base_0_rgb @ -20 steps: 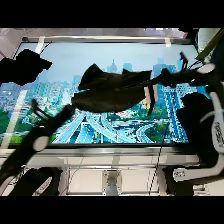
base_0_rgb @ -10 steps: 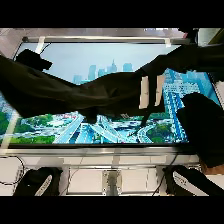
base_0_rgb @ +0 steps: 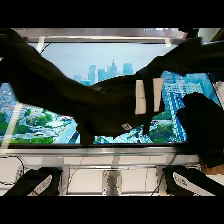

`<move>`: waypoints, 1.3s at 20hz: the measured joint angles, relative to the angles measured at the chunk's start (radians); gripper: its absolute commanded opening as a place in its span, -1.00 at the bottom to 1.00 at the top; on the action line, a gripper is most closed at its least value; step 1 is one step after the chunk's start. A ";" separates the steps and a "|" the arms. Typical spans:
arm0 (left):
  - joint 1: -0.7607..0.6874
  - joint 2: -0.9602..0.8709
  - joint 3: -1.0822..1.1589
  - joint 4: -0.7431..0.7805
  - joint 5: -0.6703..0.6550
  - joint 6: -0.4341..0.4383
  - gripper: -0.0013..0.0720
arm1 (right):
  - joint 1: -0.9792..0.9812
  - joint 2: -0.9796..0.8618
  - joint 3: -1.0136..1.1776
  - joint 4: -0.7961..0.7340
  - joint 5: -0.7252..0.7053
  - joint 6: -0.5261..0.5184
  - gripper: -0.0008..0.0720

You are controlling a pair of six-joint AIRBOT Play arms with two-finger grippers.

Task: Fold the clothes and pants, and hang the long-sleeved shirts on hangers.

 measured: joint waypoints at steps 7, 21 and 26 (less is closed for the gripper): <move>0.000 -0.177 0.013 -0.012 0.024 0.016 -0.94 | 0.002 -0.187 -0.002 -0.060 -0.133 -0.110 -0.94; 0.000 0.154 0.091 0.003 0.060 0.085 -0.95 | 0.100 0.084 0.195 -0.021 -0.098 -0.044 -0.94; 0.000 0.180 0.183 0.027 -0.035 0.146 -0.95 | 0.129 0.216 0.194 -0.033 -0.168 0.118 -0.95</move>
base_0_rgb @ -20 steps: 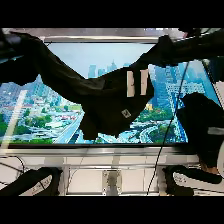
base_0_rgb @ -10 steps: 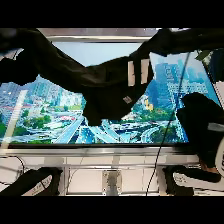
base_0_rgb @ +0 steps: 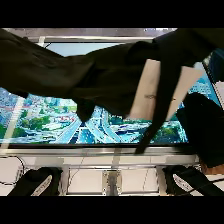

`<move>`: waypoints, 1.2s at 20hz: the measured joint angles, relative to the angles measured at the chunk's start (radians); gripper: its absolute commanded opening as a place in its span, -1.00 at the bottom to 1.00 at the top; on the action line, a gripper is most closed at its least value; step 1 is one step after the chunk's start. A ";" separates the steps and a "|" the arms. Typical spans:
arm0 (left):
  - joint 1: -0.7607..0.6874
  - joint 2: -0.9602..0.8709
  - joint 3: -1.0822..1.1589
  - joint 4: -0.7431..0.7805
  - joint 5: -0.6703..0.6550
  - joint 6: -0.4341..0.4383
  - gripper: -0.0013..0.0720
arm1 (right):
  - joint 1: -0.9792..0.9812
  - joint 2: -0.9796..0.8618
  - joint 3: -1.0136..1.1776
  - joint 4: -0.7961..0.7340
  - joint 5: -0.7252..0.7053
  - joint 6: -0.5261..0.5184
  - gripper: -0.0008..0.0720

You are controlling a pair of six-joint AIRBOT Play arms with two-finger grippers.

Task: Fold the clothes and pants, and hang the long-sleeved shirts on hangers.

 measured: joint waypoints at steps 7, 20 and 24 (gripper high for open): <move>0.001 -0.341 0.026 0.014 -0.130 0.054 -0.94 | -0.007 -0.203 -0.202 -0.113 -0.014 -0.056 -0.95; 0.001 -0.908 0.029 0.001 -0.070 -0.006 -0.94 | -0.224 -0.930 -0.280 0.017 -0.483 -0.399 -0.94; -0.002 -0.769 0.027 -0.151 -0.114 -0.019 -0.94 | -0.281 -0.966 -0.169 0.023 -0.412 -0.484 -0.94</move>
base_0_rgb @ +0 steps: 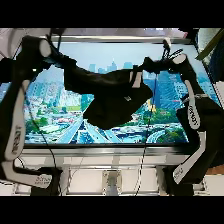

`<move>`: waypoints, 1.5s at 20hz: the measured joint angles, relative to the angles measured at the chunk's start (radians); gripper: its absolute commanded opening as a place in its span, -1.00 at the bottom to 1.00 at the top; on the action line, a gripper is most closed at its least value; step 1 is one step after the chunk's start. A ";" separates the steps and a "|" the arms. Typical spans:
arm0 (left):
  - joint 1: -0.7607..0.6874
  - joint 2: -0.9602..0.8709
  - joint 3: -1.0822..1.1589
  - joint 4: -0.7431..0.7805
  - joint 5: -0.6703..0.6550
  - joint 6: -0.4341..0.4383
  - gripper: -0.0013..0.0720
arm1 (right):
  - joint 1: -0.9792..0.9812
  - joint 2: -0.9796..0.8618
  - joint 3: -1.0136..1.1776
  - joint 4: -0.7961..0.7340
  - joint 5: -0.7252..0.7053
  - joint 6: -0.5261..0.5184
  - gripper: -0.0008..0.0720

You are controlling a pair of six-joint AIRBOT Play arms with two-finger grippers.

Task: Fold the clothes and pants, and hang the long-sleeved shirts on hangers.

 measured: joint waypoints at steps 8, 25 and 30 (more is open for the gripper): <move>-0.188 0.323 -0.283 -0.167 -0.213 -0.050 -0.94 | -0.037 -0.008 0.096 -0.268 0.355 -0.058 -0.94; -0.544 0.323 -0.841 0.045 0.066 -0.449 -0.28 | -0.018 -0.152 0.085 -0.553 0.430 -0.071 -0.81; -0.546 0.347 -0.836 0.034 0.072 -0.470 0.42 | -0.029 -0.106 0.132 -0.552 0.492 -0.070 0.44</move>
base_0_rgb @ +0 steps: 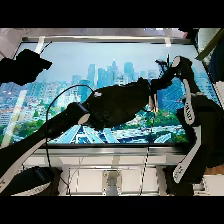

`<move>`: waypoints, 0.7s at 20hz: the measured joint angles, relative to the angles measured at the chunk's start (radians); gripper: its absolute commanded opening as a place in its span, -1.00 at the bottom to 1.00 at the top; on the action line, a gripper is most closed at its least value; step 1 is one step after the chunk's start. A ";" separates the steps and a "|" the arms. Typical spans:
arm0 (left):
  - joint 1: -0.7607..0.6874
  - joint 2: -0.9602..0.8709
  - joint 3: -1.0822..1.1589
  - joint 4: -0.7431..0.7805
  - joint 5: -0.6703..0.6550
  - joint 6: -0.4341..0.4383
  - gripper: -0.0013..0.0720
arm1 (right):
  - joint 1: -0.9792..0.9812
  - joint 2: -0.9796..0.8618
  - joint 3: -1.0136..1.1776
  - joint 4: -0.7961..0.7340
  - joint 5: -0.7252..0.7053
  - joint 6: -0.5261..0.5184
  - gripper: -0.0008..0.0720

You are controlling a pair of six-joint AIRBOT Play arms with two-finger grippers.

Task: Fold the clothes and pants, and hang the long-sleeved shirts on hangers.

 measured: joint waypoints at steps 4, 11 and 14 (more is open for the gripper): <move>0.000 0.094 0.011 0.007 0.002 -0.002 0.41 | -0.074 0.110 0.012 0.037 0.003 0.004 0.74; 0.002 0.225 0.015 0.027 0.005 -0.005 0.41 | -0.264 0.070 -0.008 0.407 -0.019 0.069 0.96; 0.002 0.238 0.015 0.031 0.020 -0.005 0.41 | -0.293 -0.024 -0.012 0.492 -0.018 0.076 0.95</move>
